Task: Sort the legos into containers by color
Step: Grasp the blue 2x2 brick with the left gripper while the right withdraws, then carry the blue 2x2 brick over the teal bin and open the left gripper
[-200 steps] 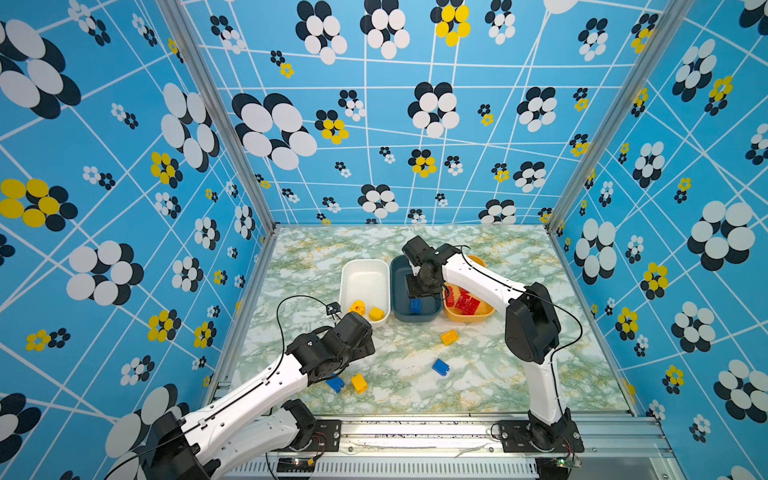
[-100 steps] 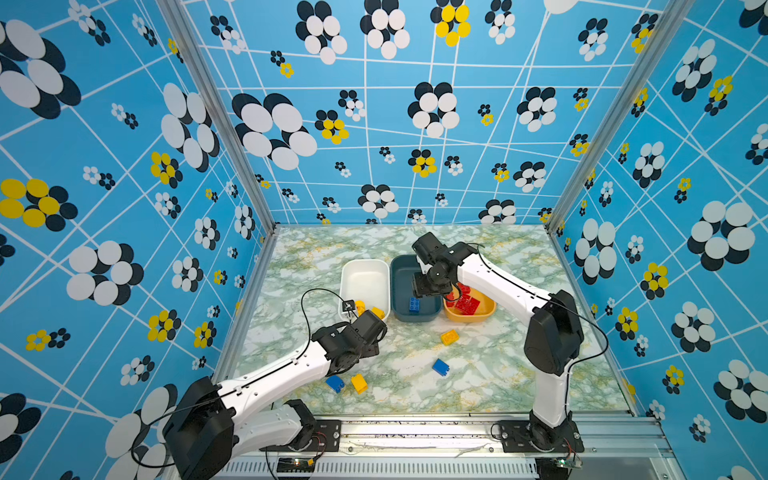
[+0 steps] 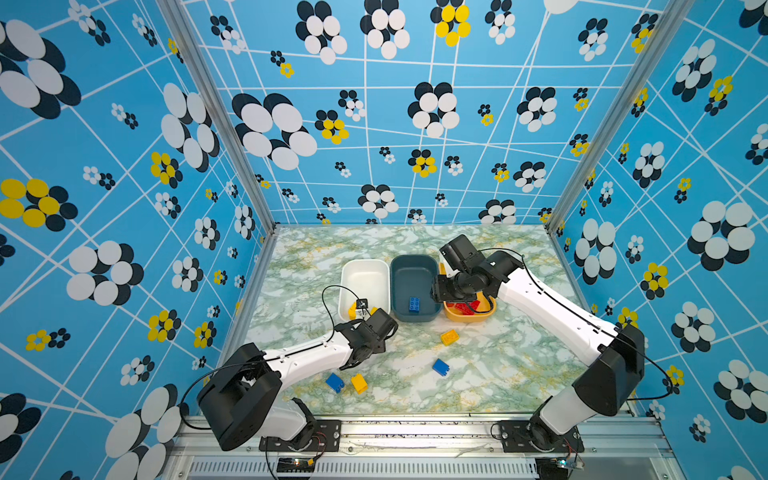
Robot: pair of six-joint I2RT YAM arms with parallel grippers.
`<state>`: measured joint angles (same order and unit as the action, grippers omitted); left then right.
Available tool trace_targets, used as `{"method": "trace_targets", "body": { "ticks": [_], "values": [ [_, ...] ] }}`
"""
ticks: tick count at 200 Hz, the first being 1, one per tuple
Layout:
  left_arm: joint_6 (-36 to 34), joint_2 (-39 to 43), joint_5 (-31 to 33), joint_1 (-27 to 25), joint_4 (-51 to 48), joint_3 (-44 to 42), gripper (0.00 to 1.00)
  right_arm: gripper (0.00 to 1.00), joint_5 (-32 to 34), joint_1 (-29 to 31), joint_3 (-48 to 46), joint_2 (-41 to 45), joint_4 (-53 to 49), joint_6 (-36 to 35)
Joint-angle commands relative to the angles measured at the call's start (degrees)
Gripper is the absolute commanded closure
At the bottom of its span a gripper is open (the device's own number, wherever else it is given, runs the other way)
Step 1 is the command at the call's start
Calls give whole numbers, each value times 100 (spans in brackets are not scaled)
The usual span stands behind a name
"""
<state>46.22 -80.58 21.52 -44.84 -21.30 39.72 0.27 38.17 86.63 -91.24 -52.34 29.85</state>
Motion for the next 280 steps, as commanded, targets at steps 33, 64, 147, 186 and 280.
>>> {"method": "trace_targets", "body": {
  "ticks": [33,64,147,186,280],
  "values": [
    [-112,-261,115,234,401,-285,37,39,25,-88,-131,498,-382,212],
    [-252,-458,-28,386,655,-313,40,39,41,-150,-119,580,-472,217],
    [-390,-951,-146,437,782,-60,63,40,67,-258,-85,621,-572,183],
    [-297,-741,-132,383,499,-15,72,40,78,-270,-170,716,-547,206],
    [221,460,187,-812,-1046,589,76,40,-135,-377,-1071,1326,-285,515]
  ]
}}
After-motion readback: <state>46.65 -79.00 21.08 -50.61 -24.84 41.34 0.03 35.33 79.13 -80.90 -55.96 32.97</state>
